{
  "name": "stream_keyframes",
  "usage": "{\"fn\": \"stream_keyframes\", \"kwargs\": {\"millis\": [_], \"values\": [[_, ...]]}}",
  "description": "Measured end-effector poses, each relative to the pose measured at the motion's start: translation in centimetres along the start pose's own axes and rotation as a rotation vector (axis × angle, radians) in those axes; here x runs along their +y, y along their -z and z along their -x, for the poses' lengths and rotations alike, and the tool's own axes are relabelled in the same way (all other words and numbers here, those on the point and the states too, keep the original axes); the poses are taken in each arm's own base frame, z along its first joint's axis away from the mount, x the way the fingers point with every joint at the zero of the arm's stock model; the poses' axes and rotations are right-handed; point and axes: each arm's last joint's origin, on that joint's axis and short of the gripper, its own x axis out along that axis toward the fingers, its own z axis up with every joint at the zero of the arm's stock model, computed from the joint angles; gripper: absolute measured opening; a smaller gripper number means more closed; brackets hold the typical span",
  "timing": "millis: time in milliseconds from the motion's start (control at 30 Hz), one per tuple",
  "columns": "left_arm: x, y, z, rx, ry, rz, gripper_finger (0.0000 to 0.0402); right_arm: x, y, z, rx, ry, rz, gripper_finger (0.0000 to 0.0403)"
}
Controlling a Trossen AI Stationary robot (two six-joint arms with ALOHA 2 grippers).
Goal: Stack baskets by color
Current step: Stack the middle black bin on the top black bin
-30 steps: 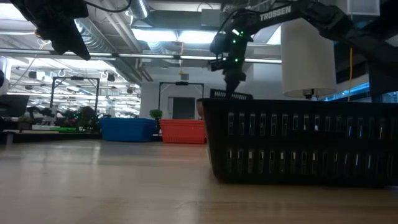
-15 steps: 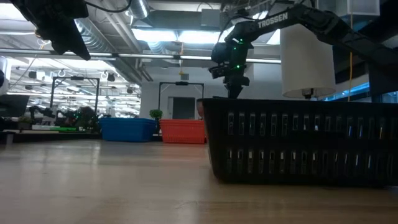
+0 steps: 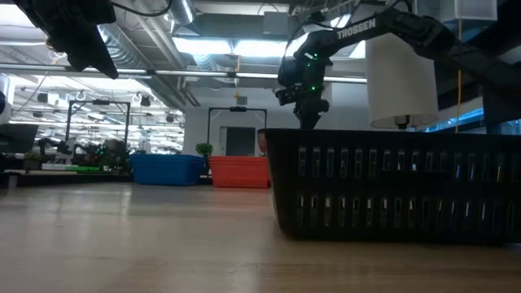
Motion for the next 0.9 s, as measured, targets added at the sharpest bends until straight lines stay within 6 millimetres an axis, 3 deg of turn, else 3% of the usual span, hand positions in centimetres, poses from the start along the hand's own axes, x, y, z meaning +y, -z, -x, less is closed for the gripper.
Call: {"fn": "stream_keyframes", "kwargs": {"millis": [533,900], "values": [[0.0,0.0,0.0,0.0,0.0,0.0,0.0,-0.2,0.1,-1.8,0.017,-0.048,-0.024,0.0003],[0.0,0.0,0.0,0.0,0.0,-0.001,0.0,-0.2,0.1,-1.9,0.019,-0.05,-0.025,0.0026]]}}
